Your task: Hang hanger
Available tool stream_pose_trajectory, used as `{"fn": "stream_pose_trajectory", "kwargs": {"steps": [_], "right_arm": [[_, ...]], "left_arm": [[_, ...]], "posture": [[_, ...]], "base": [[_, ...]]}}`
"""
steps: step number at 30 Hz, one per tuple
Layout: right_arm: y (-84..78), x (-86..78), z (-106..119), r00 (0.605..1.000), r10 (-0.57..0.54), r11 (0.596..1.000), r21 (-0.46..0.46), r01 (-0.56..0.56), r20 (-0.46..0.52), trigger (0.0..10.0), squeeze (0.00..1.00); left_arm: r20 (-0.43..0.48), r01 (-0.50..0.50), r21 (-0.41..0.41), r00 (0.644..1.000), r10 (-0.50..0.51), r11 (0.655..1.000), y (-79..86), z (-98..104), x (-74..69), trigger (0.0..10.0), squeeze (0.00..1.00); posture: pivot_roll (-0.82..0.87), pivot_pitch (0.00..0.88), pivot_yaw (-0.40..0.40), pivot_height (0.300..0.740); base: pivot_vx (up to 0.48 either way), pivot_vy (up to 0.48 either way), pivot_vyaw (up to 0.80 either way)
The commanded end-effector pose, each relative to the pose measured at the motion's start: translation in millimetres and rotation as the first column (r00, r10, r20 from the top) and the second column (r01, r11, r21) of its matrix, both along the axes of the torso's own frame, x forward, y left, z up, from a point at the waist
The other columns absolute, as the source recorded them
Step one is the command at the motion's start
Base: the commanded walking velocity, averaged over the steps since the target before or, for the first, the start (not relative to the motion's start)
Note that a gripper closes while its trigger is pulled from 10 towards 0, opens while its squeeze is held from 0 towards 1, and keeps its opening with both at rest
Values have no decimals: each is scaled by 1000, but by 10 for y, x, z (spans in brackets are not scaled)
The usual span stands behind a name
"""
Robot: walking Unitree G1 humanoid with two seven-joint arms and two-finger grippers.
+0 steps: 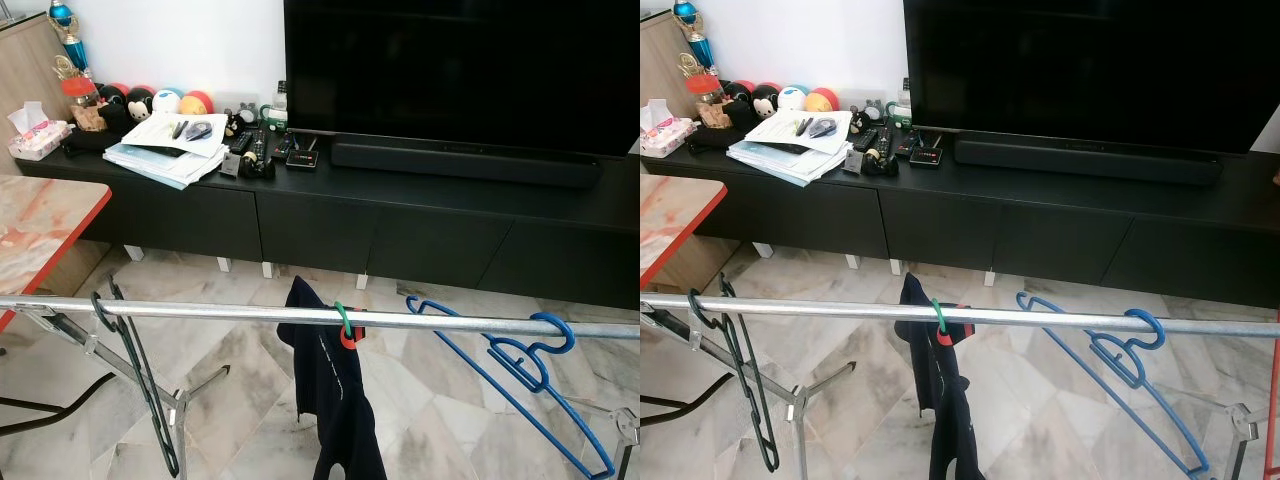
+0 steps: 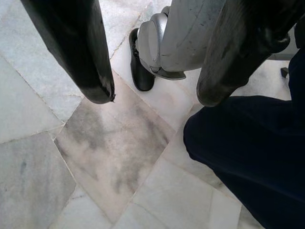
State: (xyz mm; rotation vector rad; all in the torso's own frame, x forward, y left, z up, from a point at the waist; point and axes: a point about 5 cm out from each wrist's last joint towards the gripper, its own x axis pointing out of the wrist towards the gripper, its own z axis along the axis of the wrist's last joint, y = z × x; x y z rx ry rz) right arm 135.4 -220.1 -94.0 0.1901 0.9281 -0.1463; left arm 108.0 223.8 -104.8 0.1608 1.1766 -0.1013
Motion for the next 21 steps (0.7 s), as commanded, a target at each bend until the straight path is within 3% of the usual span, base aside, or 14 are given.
{"fn": "stream_pose_trajectory", "kwargs": {"steps": [1,21], "right_arm": [[-17,-51,-17,1000,-2,1000,0,2,-21,10000,0],[-14,-53,-20,1000,3,1000,5,-3,-27,10000,0]], "left_arm": [[-28,-12,0,1000,12,1000,13,-20,-78,10000,0],[-26,-6,2,1000,6,1000,14,-19,-76,10000,0]], "posture": [[-53,105,4,740],[-48,107,5,740]], "base": [[-244,0,0],[-251,0,0]]}}
